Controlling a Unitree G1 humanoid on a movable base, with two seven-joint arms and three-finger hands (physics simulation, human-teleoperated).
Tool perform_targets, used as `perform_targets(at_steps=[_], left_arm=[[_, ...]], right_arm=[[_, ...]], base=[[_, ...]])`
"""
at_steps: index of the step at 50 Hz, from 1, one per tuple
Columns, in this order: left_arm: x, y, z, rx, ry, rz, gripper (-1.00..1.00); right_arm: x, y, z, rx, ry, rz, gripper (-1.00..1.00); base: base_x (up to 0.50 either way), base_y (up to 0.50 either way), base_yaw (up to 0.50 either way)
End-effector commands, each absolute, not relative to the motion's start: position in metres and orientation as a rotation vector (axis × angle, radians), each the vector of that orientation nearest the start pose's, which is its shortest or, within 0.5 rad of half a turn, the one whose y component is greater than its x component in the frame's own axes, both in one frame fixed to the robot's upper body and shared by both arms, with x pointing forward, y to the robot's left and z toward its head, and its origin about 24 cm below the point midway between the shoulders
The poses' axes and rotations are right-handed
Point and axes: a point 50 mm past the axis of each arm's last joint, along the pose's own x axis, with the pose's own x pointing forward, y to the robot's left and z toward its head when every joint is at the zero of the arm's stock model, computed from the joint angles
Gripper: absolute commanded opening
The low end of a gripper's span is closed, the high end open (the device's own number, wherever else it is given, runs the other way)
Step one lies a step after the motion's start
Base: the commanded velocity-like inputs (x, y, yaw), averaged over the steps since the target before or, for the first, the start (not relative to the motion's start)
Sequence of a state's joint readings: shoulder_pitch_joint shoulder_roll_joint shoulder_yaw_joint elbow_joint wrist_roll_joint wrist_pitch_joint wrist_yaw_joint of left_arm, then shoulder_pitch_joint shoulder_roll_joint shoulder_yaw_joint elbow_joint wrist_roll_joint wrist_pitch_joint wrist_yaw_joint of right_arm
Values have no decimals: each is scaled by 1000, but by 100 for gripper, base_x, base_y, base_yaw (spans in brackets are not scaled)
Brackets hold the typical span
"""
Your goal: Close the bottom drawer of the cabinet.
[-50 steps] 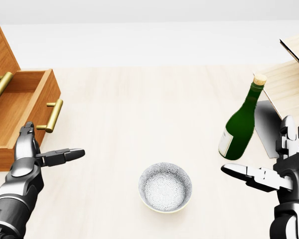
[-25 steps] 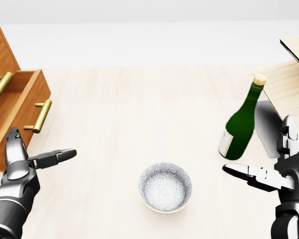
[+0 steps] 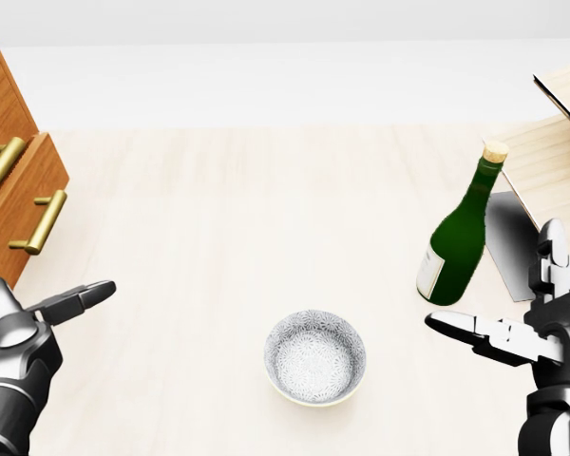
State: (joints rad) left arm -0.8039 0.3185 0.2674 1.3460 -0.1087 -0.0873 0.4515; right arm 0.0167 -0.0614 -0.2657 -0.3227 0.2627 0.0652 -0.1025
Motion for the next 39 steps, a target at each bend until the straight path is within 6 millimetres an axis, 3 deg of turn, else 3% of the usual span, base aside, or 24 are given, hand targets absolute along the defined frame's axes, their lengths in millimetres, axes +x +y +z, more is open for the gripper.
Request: perform_targets(at_steps=[1,32,37,39], left_arm=[[335,281,22,5,421,835,100],[332,301,32,-58,395,902,100],[336,294,33,-24,389,872,100],[346,274,30,-70,387,730,100]], right_arm=[[234,-225,109,175,-270,-311,100],[234,-225,108,177,-271,-313,100],[234,-225,109,176,-270,-311,100],[236,-224,107,175,-269,-308,100]], base=[[0,0,0],[0,0,0],[0,0,0],[0,0,0]])
